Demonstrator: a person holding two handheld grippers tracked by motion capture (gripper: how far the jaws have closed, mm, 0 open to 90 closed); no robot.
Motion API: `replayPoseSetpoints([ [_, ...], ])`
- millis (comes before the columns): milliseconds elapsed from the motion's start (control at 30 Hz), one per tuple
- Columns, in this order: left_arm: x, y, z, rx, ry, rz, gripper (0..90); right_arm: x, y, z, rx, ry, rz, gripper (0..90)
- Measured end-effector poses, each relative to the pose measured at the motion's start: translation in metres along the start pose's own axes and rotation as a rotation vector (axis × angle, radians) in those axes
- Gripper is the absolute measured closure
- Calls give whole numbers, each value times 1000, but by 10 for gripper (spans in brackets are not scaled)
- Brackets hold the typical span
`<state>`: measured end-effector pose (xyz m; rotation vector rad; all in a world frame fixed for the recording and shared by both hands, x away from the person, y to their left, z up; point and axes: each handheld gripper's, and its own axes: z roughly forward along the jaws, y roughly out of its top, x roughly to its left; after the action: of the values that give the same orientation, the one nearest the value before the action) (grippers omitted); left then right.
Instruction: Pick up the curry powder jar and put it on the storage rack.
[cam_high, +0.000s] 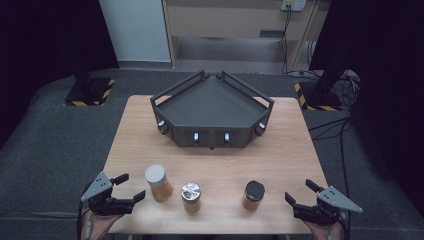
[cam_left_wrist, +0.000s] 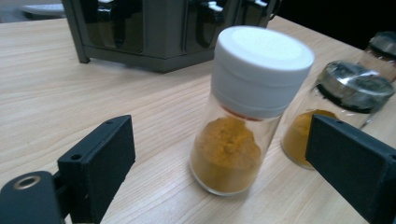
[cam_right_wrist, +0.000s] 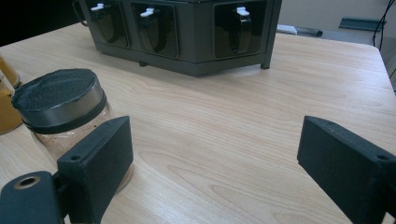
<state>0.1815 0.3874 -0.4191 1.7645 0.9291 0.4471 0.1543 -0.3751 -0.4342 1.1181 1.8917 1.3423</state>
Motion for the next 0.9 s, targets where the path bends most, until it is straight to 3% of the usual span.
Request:
replayPoseSetpoints([
  [533,5,30,0,35,-41,31,51,0,0,0,1,1,1,105],
  [900,7,47,13,60,-88,46,42,-1,0,0,-1,1,3,105],
])
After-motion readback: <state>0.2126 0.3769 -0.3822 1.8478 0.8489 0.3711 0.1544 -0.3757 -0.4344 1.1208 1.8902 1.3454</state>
